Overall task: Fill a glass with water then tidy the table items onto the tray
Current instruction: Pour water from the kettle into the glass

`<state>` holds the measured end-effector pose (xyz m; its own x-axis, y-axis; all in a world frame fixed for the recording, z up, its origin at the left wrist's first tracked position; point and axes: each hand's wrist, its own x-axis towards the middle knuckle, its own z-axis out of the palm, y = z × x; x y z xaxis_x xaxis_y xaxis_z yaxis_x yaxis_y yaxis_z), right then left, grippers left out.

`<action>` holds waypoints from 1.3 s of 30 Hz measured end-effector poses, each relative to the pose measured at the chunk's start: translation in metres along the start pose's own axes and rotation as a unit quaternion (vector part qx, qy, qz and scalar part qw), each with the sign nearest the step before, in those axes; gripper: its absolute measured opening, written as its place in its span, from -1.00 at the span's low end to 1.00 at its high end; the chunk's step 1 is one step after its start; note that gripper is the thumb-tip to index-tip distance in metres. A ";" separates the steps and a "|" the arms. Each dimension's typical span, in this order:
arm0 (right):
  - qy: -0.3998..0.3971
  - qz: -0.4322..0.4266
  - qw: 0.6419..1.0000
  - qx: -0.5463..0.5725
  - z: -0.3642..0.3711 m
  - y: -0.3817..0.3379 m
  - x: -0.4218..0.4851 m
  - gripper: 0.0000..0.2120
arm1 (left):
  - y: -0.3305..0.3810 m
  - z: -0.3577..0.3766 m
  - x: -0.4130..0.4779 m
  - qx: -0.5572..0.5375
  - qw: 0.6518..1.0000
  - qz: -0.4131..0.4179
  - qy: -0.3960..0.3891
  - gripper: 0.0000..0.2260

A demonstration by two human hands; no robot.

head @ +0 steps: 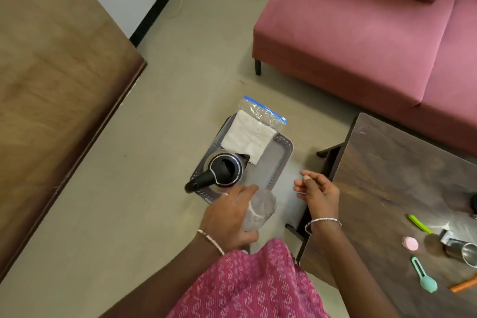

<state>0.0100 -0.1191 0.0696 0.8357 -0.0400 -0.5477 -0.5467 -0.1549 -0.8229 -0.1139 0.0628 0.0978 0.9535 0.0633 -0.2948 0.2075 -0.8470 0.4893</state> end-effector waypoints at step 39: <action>-0.124 0.151 0.975 -0.102 0.157 0.083 -0.063 -0.86 | -0.089 -0.041 -0.086 -0.204 0.894 -0.259 0.302 -0.20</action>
<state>-0.0961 0.0258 0.0115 0.5854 0.1213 -0.8016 -0.7237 -0.3675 -0.5841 -0.2048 0.1544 0.1132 0.6243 0.7701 -0.1314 0.6007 -0.3656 0.7110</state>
